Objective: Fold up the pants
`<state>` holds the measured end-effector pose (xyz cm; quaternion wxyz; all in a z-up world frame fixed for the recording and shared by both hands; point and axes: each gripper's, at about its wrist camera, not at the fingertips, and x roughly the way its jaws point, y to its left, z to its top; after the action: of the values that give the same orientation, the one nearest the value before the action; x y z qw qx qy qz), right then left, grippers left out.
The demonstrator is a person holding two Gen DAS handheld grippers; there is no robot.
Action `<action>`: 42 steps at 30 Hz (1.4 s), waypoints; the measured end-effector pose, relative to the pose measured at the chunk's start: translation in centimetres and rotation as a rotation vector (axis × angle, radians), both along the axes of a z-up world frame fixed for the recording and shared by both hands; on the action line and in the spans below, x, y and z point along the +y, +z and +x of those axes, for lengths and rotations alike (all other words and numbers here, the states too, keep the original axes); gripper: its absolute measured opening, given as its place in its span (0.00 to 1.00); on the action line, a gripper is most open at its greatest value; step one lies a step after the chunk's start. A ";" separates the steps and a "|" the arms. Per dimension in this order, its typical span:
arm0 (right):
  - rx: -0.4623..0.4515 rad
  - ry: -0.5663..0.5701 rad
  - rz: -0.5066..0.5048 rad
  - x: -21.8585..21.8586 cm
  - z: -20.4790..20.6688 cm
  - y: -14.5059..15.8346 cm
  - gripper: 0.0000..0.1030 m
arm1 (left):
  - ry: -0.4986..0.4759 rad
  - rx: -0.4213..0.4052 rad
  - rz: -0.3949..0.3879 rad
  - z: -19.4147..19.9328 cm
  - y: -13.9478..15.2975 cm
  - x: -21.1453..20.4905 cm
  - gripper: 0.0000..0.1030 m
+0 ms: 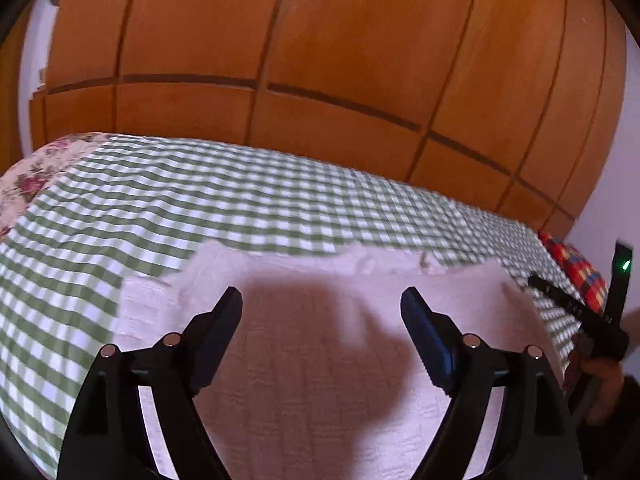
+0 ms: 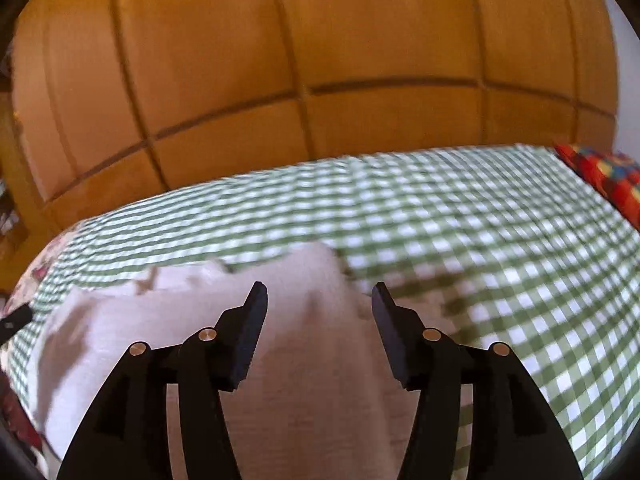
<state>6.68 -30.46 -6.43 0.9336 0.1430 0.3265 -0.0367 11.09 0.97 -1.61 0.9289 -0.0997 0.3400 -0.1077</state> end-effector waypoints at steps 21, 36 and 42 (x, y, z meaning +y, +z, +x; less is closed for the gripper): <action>0.165 0.113 -0.062 5.9 5.1 -4.8 0.40 | -0.019 0.124 0.120 5.2 -6.3 -1.5 0.90; 0.146 0.088 -0.070 5.5 3.8 -4.3 0.46 | 0.040 0.085 0.019 -2.0 -4.4 2.2 0.93; 0.154 0.036 -0.106 5.3 2.5 -3.1 0.72 | 0.029 0.077 0.019 -4.0 -4.1 3.2 0.94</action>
<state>9.16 -25.17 -9.52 0.9125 0.0840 0.3976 -0.0479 7.12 4.22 -5.67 0.9174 -0.1000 0.3752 -0.0871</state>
